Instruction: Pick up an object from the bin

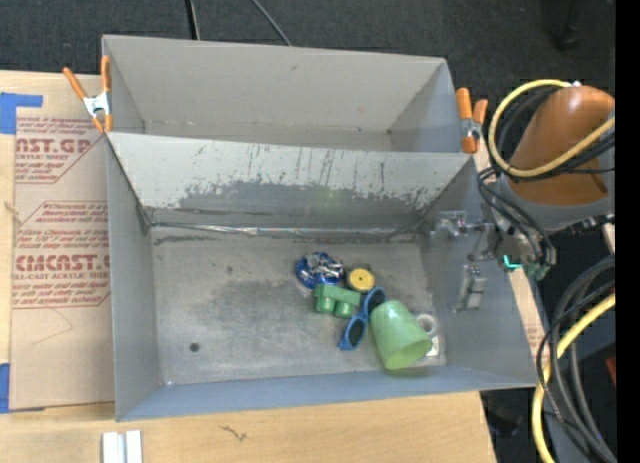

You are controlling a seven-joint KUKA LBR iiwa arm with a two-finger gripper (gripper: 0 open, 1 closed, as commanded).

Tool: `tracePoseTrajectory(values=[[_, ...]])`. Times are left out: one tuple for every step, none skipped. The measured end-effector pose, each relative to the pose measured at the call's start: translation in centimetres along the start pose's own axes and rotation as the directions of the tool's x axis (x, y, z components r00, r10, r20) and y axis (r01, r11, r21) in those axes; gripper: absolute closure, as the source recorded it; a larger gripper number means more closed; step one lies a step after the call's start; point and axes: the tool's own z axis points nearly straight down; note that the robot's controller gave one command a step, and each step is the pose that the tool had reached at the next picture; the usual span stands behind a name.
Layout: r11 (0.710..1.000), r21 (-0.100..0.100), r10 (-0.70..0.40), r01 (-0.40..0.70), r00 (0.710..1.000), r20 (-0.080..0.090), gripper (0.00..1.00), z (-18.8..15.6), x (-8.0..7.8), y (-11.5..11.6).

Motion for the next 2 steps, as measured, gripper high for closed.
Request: tracePoseTrajectory(values=[[0.987,-0.003,-0.161,0.161,0.987,-0.001,0.0,8.29,3.66,5.48],[0.987,0.001,-0.159,0.159,0.987,0.005,1.0,7.99,3.44,5.27]])
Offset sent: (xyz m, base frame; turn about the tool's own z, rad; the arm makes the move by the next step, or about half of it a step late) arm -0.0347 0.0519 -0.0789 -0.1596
